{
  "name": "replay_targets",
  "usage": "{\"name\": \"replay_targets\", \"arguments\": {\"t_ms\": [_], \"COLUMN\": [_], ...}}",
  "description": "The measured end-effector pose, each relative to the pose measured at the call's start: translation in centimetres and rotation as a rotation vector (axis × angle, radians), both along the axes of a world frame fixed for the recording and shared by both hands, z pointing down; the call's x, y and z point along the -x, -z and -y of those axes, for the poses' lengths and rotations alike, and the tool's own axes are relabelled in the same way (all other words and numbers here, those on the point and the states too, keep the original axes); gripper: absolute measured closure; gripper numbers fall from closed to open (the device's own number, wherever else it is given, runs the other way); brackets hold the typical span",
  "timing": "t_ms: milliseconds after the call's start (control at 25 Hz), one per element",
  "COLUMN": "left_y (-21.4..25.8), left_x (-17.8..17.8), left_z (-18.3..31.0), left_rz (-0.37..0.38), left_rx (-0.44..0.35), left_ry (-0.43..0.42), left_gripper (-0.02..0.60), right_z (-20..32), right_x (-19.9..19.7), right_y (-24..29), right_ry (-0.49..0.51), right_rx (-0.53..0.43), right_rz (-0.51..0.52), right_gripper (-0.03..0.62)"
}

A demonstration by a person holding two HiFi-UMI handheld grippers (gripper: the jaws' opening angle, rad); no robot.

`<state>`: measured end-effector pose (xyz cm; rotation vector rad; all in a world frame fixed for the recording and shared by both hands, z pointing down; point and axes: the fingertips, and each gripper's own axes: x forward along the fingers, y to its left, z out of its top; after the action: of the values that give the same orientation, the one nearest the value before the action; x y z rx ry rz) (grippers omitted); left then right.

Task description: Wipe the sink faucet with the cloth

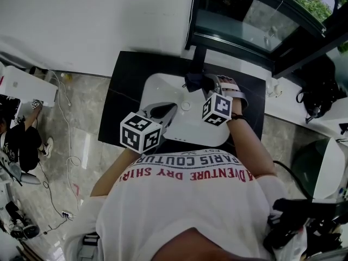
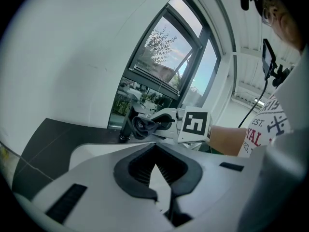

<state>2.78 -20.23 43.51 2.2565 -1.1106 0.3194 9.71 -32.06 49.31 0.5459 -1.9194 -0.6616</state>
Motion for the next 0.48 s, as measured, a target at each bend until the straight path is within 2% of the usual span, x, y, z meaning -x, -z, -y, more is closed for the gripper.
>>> {"name": "replay_targets", "arguments": {"t_ms": [200,480], "left_y": [0.1,-0.2], "left_x": [0.3,0.9], "left_z": [0.3,0.7], "left_rz": [0.001,0.000], "left_rx": [0.001,0.009], "left_ry": [0.016,0.043], "left_gripper": [0.580,0.580], "right_z": [3.1,6.3], "right_x": [0.1,0.5], "right_y": [-0.5,-0.3], "right_ry": [-0.060,-0.138], "right_rx": [0.019,0.061], "right_rz": [-0.001,0.056], "right_gripper": [0.514,0.514]}}
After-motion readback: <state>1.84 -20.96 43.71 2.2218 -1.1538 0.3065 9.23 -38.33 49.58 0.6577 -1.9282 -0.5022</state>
